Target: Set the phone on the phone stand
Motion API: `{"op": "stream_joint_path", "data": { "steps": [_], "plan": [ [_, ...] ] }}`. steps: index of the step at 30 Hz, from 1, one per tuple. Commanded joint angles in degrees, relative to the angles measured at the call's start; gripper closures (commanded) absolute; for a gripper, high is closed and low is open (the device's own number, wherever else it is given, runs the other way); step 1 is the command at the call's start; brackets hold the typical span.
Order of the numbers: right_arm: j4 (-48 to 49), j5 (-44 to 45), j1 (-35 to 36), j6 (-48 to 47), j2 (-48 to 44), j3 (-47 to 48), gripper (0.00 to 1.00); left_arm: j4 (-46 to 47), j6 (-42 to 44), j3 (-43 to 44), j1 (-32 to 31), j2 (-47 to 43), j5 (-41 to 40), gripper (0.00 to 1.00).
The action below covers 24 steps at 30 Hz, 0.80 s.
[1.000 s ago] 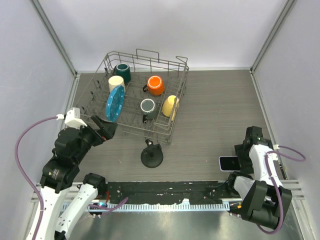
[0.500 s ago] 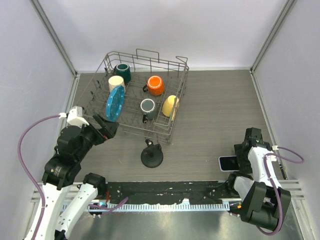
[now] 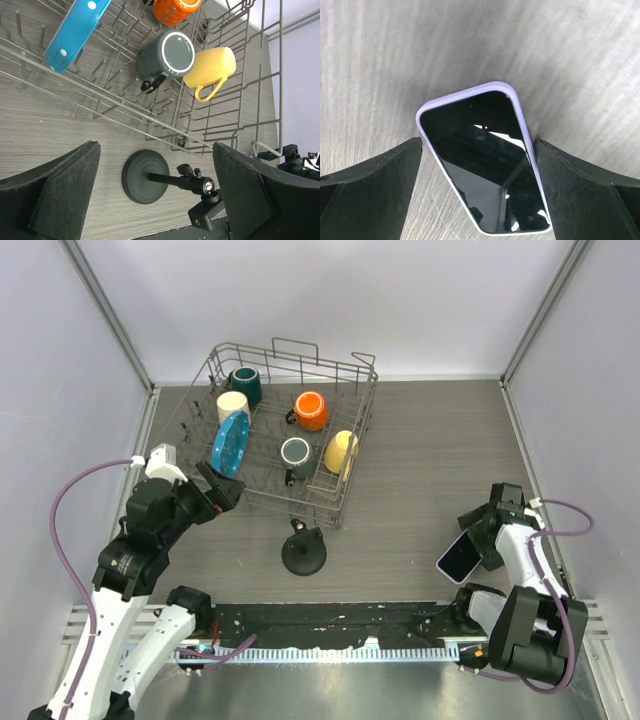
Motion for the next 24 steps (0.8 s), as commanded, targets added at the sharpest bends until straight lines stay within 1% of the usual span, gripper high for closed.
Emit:
{"op": "stream_joint_path", "data": {
  "steps": [1,2,3,5,7,12,17,21,24],
  "plan": [
    [8.7,-2.3,4.4,-5.4,3.6,2.0,0.01,3.9,-0.8,1.0,-0.2,0.3,1.4,0.02],
    [8.6,-1.8,5.7,-5.5,5.5,2.5,0.01,3.8,-0.9,0.9,-0.2,0.3,1.4,0.02],
    [8.5,-0.4,8.7,-5.5,6.4,3.6,0.01,3.4,-1.0,1.2,-0.1,0.2,1.4,0.01],
    [7.9,1.3,11.5,-5.0,9.5,4.9,0.01,3.1,-1.0,1.4,-0.1,0.0,1.4,0.02],
    [7.5,0.8,13.8,-4.8,11.7,6.8,0.01,2.5,-0.9,1.8,-0.2,-0.4,1.4,0.02],
    [6.8,0.4,15.5,-4.8,16.5,8.4,0.01,1.0,-0.3,2.7,-0.1,-1.3,0.9,0.01],
    [4.8,1.3,15.6,-4.7,19.2,10.2,0.01,-1.2,0.5,3.6,-0.1,-2.9,-0.1,0.01],
    [6.0,-1.0,15.6,-3.8,21.1,9.8,0.01,-3.0,0.8,3.4,-0.2,-4.5,-1.5,0.01],
    [5.9,-1.0,15.6,-3.5,22.3,9.8,0.03,-3.8,1.0,3.8,-0.2,-5.3,-1.7,0.01]
  ]
}}
